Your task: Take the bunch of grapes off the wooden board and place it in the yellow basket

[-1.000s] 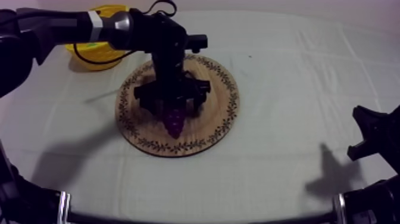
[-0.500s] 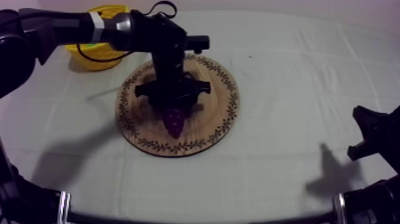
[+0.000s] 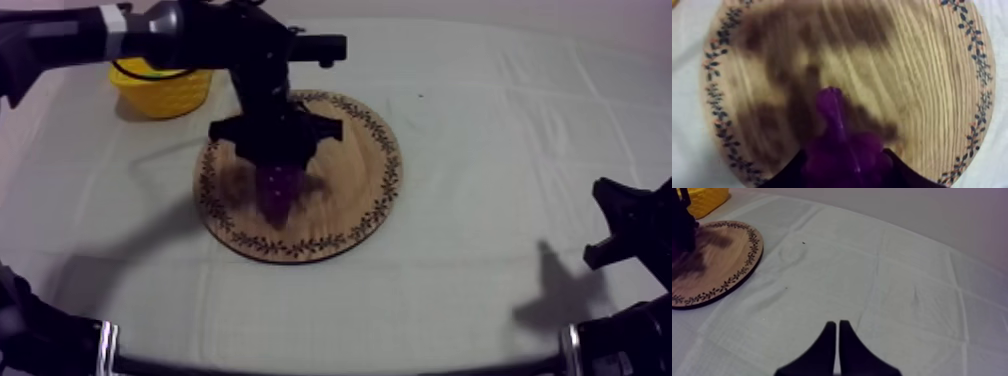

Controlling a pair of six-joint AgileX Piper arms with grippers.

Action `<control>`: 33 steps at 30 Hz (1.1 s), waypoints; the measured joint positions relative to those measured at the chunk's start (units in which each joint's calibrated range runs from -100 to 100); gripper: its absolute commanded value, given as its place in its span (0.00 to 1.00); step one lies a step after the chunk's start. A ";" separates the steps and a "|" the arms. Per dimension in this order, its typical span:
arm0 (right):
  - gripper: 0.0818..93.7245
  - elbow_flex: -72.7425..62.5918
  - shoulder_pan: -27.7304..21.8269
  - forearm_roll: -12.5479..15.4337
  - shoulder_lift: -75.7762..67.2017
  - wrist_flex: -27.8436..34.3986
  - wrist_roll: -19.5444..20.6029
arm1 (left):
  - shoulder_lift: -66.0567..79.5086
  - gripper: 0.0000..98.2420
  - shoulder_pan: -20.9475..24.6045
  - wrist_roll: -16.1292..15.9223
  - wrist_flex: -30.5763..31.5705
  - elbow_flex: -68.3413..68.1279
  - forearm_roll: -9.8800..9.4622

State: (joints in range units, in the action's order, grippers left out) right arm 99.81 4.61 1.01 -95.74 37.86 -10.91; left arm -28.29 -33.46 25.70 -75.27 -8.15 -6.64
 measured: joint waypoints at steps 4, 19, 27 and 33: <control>0.00 0.00 0.00 0.00 0.00 0.00 0.00 | 6.41 0.37 0.92 -1.15 -1.33 -4.30 -1.31; 0.00 0.00 0.00 0.00 0.00 0.00 0.00 | 37.33 0.38 12.07 -12.65 2.29 -23.16 -6.56; 0.00 0.00 0.00 0.00 0.00 0.00 0.00 | 36.88 0.37 20.22 -15.14 13.70 -17.48 -11.39; 0.00 0.00 0.00 0.00 0.00 0.00 0.00 | 27.84 0.37 23.79 -14.01 19.70 -7.97 -13.26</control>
State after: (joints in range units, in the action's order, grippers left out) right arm 99.81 4.61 1.01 -95.74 37.86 -10.91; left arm -0.45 -9.67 11.69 -55.57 -16.12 -19.91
